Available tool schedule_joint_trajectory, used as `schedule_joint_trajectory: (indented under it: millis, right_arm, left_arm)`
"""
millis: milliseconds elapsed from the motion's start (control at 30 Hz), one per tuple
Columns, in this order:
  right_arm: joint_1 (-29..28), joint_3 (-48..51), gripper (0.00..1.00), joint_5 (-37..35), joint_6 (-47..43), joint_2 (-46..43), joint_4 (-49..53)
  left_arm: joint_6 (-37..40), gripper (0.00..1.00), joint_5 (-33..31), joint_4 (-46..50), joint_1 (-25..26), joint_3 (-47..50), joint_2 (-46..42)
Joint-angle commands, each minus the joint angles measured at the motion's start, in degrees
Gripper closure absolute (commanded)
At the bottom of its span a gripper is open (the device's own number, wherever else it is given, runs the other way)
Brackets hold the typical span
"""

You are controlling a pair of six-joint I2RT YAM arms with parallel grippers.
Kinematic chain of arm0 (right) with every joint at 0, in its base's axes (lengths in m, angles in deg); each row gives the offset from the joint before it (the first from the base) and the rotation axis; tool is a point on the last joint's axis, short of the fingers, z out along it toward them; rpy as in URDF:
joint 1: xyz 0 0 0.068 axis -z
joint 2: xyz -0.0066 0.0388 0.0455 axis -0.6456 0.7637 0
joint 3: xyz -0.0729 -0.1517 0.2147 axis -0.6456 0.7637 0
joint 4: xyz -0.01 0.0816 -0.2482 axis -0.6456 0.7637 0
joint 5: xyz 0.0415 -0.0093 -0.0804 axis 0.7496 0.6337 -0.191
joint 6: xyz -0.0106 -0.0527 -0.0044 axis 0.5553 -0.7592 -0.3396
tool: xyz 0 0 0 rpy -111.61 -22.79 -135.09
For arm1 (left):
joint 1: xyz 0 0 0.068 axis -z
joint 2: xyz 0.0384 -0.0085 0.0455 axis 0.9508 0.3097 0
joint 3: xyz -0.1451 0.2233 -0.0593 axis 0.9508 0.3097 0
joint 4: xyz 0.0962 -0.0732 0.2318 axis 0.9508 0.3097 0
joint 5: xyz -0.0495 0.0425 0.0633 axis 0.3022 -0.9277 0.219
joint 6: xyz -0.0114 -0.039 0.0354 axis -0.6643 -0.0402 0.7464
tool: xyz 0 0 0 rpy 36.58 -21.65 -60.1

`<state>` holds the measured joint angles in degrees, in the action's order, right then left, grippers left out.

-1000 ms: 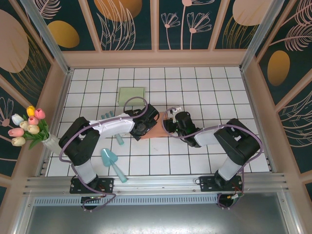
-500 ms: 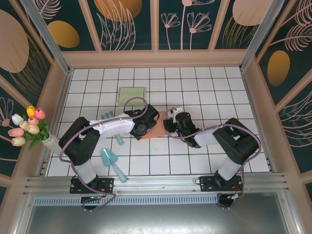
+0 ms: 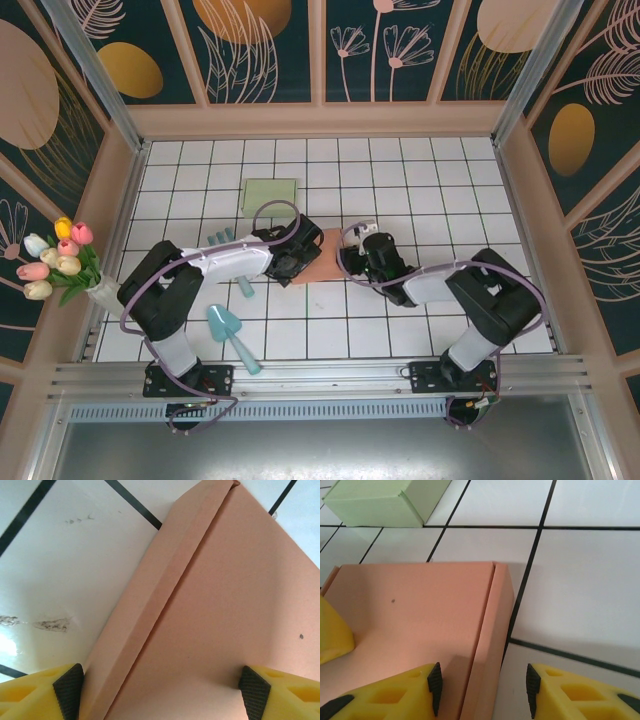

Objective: Fold the paper box

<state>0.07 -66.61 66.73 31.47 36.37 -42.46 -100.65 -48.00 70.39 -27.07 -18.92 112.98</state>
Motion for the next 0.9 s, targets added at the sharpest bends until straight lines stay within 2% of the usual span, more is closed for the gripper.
schedule_joint_trajectory:
  millis: [0, 233, 600, 733, 867]
  right_arm:
    - [-1.8, 2.3, 0.5, -0.2, 2.5, -4.0, 11.7]
    - [-4.3, 2.7, 0.55, -2.3, 7.6, -12.3, 18.0]
    - [-7.7, 2.9, 0.54, -9.4, 10.1, -23.0, 25.1]
    - [-10.2, 1.0, 0.54, -10.0, 10.1, -23.2, 26.4]
    - [-10.4, -0.2, 0.54, -10.1, 9.8, -20.0, 25.7]
  left_arm:
    - [-0.4, 0.18, 0.5, 0.8, -1.0, 4.3, 3.9]
    - [-0.1, 0.18, 0.3, 1.0, -1.1, 4.7, 3.3]
    - [0.1, 0.18, 0.2, 1.1, -1.3, 4.8, 3.3]
    - [0.1, 0.19, 0.2, 1.1, -1.4, 4.5, 3.6]
    - [0.1, 0.19, 0.4, 1.1, -1.4, 4.6, 3.9]
